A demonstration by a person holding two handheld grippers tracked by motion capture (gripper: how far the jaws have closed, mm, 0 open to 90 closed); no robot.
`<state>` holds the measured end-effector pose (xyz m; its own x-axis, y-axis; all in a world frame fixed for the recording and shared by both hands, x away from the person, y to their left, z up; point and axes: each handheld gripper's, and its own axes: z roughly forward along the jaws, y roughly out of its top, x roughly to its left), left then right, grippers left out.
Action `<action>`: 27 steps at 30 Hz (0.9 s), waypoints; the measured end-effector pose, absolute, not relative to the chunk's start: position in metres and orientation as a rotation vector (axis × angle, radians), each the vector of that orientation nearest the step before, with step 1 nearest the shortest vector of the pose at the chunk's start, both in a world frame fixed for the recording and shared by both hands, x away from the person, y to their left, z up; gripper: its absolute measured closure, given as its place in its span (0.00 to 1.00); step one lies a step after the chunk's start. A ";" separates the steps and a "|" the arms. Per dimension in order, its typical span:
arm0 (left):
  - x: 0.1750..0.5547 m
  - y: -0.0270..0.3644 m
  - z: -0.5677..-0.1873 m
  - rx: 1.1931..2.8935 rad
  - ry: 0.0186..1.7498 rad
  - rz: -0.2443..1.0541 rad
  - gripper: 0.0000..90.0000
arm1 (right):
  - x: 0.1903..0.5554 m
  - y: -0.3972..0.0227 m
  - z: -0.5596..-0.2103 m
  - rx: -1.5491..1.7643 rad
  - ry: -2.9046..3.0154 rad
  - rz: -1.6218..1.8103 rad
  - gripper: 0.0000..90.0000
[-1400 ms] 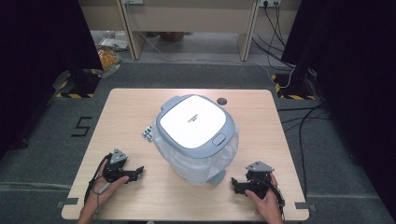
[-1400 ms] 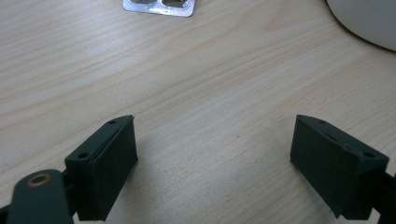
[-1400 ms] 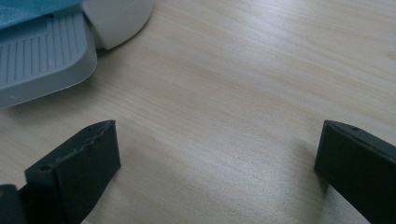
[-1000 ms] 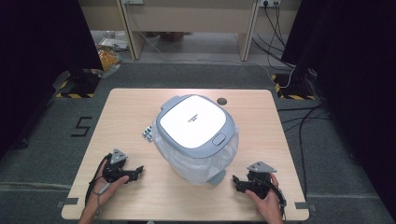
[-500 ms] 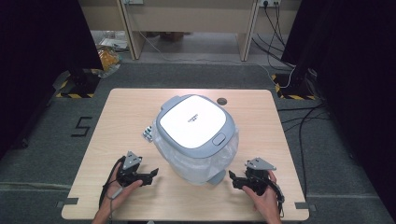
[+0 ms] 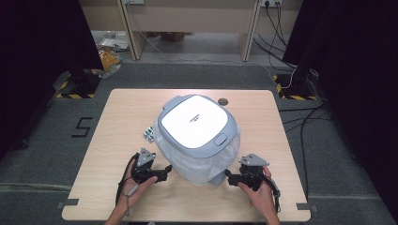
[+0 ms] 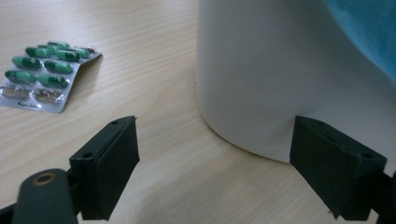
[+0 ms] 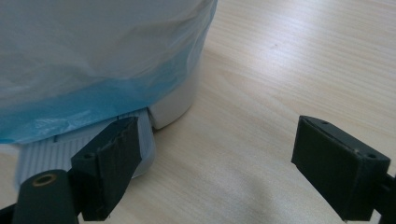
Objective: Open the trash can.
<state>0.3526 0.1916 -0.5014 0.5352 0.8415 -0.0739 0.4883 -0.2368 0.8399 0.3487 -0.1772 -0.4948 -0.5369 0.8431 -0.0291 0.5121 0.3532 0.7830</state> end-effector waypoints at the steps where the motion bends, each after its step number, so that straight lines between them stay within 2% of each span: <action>1: 0.355 0.192 -0.503 1.877 1.092 0.487 0.17 | 0.349 -0.178 -0.495 1.181 2.191 1.039 0.17; 27: 0.412 0.173 -0.501 1.855 1.143 0.489 0.20 | 0.342 -0.179 -0.502 1.306 2.149 1.109 0.17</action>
<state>0.4116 0.1729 -0.5009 0.4995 0.8593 -0.1101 0.5143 -0.1919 0.8358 0.3418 -0.1785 -0.5016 -0.4894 0.8694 0.0689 0.5599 0.2526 0.7891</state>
